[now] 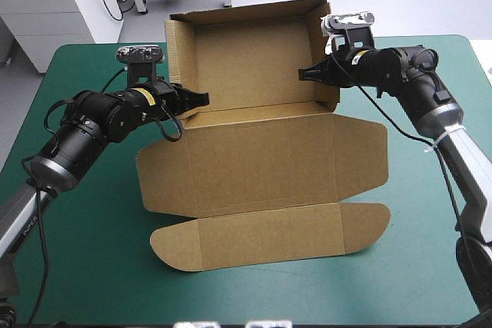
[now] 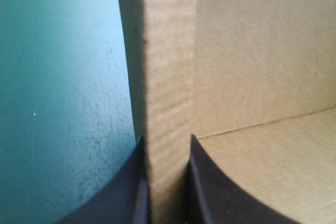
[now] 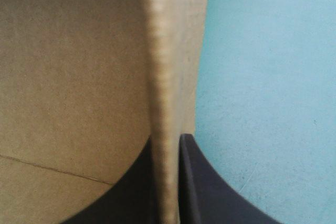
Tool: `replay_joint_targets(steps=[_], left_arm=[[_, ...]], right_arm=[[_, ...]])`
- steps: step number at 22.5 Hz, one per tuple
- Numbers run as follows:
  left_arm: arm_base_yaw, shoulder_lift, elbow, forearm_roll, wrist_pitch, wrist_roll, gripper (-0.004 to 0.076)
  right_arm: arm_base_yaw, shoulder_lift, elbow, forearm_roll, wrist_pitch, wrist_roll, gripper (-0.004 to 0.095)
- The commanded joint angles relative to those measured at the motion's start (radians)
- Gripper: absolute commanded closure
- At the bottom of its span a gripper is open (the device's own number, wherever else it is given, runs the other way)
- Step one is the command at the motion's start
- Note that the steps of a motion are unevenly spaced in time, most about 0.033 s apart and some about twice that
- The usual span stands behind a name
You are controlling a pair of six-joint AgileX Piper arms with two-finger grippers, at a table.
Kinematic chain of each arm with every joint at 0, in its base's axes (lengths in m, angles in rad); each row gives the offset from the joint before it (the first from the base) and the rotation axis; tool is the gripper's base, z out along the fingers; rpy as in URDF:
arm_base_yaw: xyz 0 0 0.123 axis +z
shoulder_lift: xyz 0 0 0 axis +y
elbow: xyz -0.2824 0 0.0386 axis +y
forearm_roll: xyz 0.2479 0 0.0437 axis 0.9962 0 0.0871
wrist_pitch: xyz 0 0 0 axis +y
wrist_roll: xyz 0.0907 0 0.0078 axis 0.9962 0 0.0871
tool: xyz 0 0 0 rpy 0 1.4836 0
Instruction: Fold the box
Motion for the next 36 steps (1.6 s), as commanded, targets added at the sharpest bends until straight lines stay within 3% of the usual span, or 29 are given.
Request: replay_joint_targets(steps=[1,8,13,17,22,31,34,36], left_arm=[[-0.009,-0.025,-0.031,0.004,-0.181,-0.024,0.0732],[-0.009,0.039,-0.031,0.070,-0.009,-0.019,0.0732],[-0.009,0.100,-0.035,0.023,0.111,0.100,0.0732],[-0.009,0.134,-0.058,-0.005,0.238,0.204,0.0732],[-0.009,0.202,-0.058,0.023,0.361,0.238,0.0732],[-0.009,0.235,-0.058,-0.016,0.370,0.260,0.0727],[-0.008,0.235,-0.058,-0.014,0.375,0.257,0.0667],[-0.008,0.235,-0.058,-0.012,0.379,0.256,0.0575]], right_arm=[[0.028,-0.055,-0.038,0.096,0.070,0.000,0.0922],[0.028,-0.053,-0.038,-0.002,0.183,0.030,0.0922],[0.028,-0.013,-0.038,-0.052,0.364,0.011,0.0922],[0.028,0.078,-0.038,-0.021,0.493,-0.024,0.0922],[0.028,0.172,-0.038,-0.017,0.498,-0.024,0.0922],[0.028,0.255,-0.038,-0.017,0.496,-0.024,0.0922],[0.028,0.266,-0.038,-0.026,0.496,-0.012,0.0917],[0.028,0.266,-0.038,-0.028,0.495,-0.014,0.0861]])
